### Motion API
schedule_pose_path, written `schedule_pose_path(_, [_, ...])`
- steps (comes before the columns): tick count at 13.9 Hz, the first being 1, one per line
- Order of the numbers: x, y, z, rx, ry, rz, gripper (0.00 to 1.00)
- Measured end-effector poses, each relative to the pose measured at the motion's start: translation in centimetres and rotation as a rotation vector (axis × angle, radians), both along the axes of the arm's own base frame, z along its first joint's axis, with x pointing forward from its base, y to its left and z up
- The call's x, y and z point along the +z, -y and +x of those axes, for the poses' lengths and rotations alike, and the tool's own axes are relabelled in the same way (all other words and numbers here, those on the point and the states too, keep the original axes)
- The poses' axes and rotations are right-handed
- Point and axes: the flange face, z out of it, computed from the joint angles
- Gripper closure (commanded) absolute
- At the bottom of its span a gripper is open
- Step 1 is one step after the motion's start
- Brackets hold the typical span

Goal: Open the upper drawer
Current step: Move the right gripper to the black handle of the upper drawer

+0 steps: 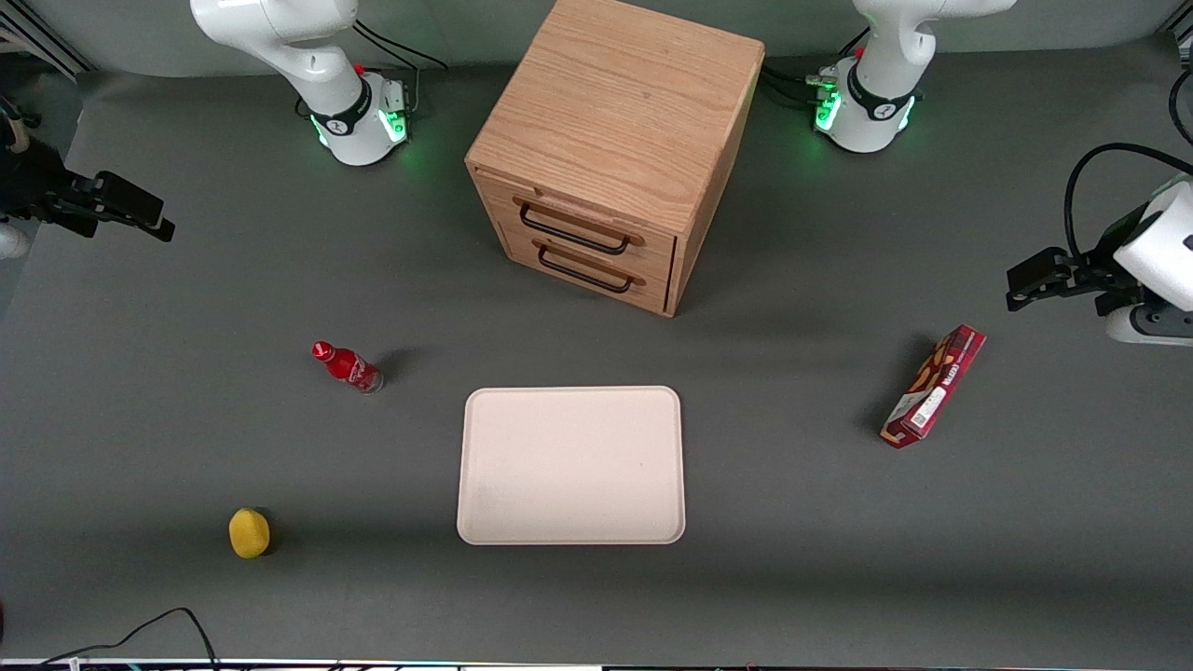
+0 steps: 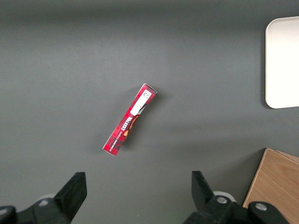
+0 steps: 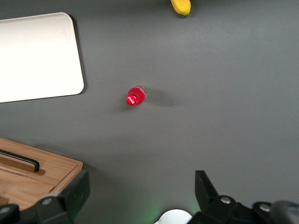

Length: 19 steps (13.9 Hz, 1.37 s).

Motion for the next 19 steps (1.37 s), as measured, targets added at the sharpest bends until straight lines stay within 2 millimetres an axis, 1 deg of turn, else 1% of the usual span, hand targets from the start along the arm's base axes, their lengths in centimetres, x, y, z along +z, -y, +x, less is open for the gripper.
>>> schedule_pose_path(5, [0.0,0.1,0.0,-0.002,0.001,0.000,0.00])
schedule_pose_path(6, [0.0,-0.1,-0.1,0.018,-0.002,0.001,0.00])
schedule_pose_path(7, [0.0,-0.7,-0.2,0.096,-0.008,0.010,0.00])
schedule_pose_path(9, [-0.1,-3.5,-0.3,0.369,-0.003,0.059,0.00])
schedule_pose_path(11, [-0.9,-7.5,-0.4,0.624,-0.003,0.141,0.00])
schedule_pose_path(12, [-1.5,-10.2,-0.6,0.728,-0.011,0.165,0.00])
schedule_pose_path(14, [-3.6,-17.5,-1.3,0.902,-0.052,0.198,0.00])
schedule_pose_path(15, [-5.1,-21.3,-1.7,0.966,-0.069,0.232,0.00])
schedule_pose_path(16, [-6.9,-24.6,-1.8,1.012,-0.077,0.280,0.00])
schedule_pose_path(17, [-8.9,-27.1,-1.4,1.038,-0.079,0.322,0.00])
schedule_pose_path(19, [-13.0,-30.5,-0.1,1.067,-0.074,0.372,0.00])
